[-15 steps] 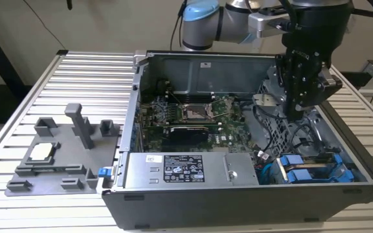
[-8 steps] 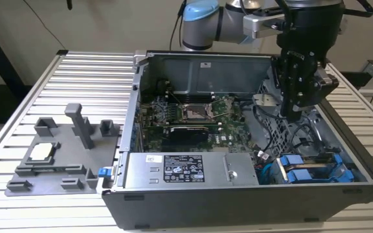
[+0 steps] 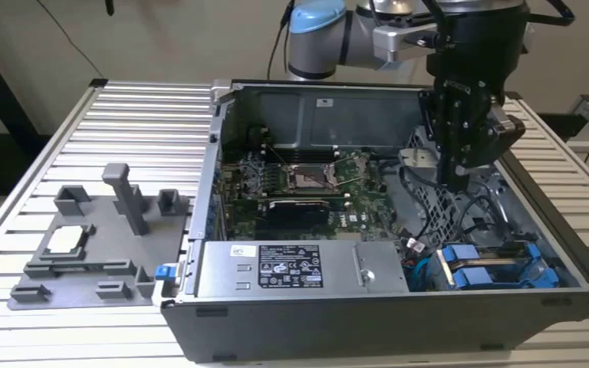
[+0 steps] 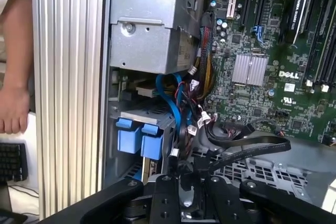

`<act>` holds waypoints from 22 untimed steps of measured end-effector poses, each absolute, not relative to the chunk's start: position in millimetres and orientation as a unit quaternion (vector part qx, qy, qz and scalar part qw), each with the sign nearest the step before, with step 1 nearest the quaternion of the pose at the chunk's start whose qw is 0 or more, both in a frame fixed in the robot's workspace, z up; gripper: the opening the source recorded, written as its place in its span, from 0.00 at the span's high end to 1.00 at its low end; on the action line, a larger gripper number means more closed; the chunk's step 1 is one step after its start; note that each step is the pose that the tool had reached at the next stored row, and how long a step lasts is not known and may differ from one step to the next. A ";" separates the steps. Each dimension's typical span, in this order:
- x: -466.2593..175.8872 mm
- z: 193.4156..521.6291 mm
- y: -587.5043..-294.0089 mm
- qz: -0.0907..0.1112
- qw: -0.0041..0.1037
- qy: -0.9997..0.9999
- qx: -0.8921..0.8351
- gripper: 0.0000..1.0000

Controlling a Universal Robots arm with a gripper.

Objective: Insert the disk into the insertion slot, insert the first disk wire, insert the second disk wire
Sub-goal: 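Insert the second disk wire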

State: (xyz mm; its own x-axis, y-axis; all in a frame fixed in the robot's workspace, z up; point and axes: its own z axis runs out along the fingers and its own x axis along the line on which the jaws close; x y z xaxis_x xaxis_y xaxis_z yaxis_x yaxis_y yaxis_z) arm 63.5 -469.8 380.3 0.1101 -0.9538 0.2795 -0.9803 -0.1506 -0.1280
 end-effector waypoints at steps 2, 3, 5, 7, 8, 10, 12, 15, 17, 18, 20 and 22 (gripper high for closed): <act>62.6 380.1 -468.5 0.152 0.044 -0.647 0.746 0.73; 62.2 380.0 -467.8 0.154 0.044 -0.646 0.746 0.73; 61.4 379.9 -467.0 0.158 0.042 -0.644 0.747 0.73; 59.9 379.8 -466.9 0.161 0.040 -0.643 0.748 0.73; 59.1 379.8 -466.9 0.162 0.040 -0.643 0.747 0.73; 58.7 379.7 -466.9 0.162 0.039 -0.643 0.747 0.73; 58.7 379.2 -466.7 0.163 0.039 -0.643 0.747 0.73; 58.6 378.4 -466.8 0.163 0.039 -0.643 0.747 0.73; 58.6 378.2 -466.8 0.163 0.039 -0.643 0.747 0.73; 58.7 378.1 -466.8 0.163 0.039 -0.643 0.747 0.73; 58.6 378.1 -466.8 0.163 0.039 -0.643 0.747 0.76; 58.6 378.1 -466.8 0.163 0.039 -0.643 0.747 0.76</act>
